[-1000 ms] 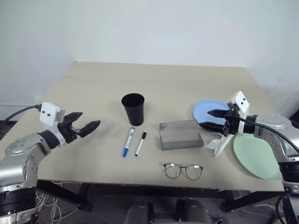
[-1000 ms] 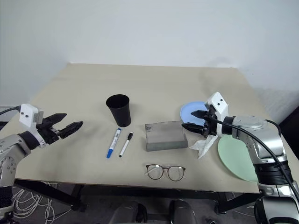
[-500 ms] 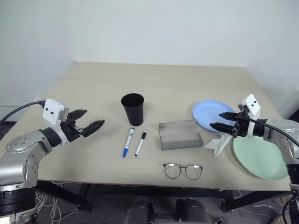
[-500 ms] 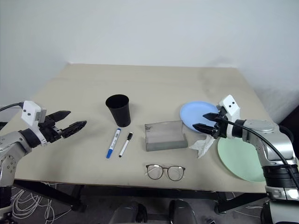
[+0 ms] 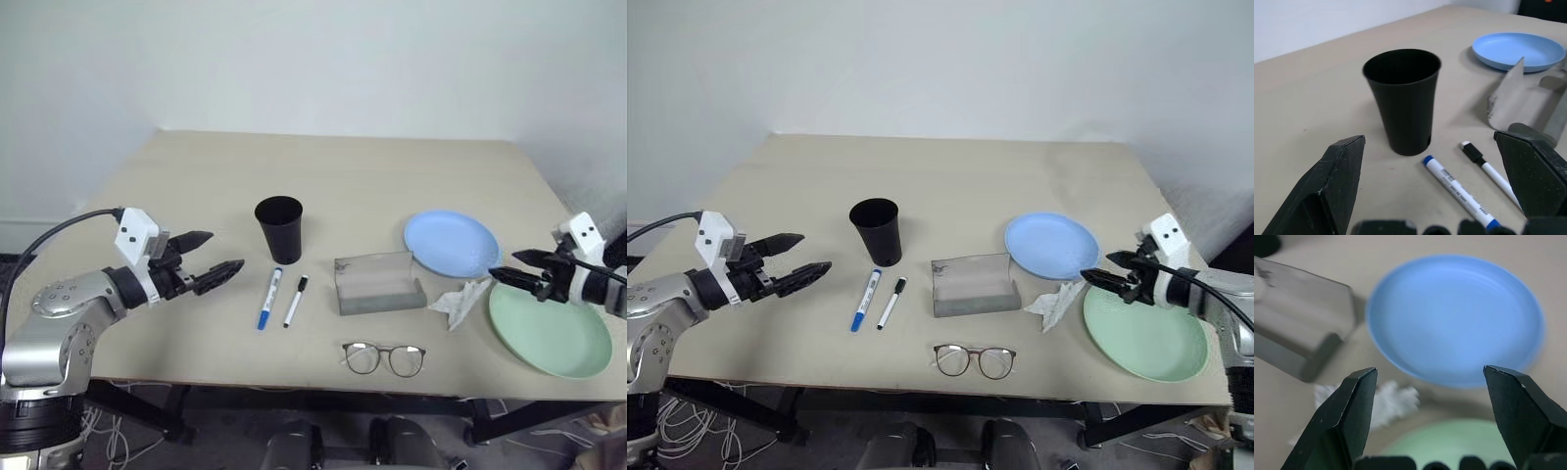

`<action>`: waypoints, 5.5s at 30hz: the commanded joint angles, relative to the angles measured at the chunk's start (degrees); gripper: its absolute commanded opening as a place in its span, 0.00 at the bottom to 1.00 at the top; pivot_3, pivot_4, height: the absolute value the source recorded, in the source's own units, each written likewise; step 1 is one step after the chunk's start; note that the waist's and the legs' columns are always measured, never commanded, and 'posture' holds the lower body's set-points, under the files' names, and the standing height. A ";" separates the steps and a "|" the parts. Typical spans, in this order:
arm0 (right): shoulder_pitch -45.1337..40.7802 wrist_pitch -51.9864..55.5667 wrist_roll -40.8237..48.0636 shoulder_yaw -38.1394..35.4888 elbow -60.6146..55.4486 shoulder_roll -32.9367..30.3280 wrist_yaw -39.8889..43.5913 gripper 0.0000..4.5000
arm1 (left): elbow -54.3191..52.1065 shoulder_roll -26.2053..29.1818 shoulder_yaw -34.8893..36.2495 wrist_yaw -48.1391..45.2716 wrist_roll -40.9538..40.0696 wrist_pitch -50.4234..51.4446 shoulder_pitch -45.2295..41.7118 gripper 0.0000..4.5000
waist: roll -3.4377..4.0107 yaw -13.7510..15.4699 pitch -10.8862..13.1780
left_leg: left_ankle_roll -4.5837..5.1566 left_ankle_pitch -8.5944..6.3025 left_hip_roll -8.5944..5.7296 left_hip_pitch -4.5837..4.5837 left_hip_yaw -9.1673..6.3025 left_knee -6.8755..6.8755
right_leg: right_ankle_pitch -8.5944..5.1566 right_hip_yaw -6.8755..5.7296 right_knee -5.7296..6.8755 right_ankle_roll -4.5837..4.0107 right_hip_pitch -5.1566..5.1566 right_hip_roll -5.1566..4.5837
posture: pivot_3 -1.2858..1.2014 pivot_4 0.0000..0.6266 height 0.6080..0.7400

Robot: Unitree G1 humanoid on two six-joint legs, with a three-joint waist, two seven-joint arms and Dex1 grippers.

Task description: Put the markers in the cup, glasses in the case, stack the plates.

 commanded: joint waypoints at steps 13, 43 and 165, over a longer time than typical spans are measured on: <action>2.00 -6.71 -3.14 -8.46 20.36 -5.23 -2.93 0.84 | -2.09 -1.94 -1.53 0.88 -0.45 -0.82 0.23 1.00 | 0.02 -0.10 -0.01 | 0.01 0.00 0.00 0.03 -0.01 0.11 | 0.00 0.03 0.02 0.00 0.07 0.03 | 0.52 0.00 0.90; 3.17 -10.63 -3.64 -9.54 36.11 -4.81 -1.06 0.22 | -0.68 -1.93 -2.84 1.46 0.07 -0.54 -0.13 1.00 | 0.12 -0.15 -0.07 | 0.02 0.01 0.00 0.06 -0.03 0.36 | 0.00 0.07 0.05 0.00 0.19 0.05 | 0.52 0.00 0.90; -19.51 -8.25 -14.28 18.74 12.23 -1.21 25.25 0.91 | -5.32 -2.98 0.30 7.67 -1.30 0.59 5.13 1.00 | 0.51 -0.13 -0.09 | -0.02 -0.04 -0.22 0.36 -0.06 0.16 | 0.21 0.33 0.11 0.00 -0.06 0.08 | 0.52 0.00 0.90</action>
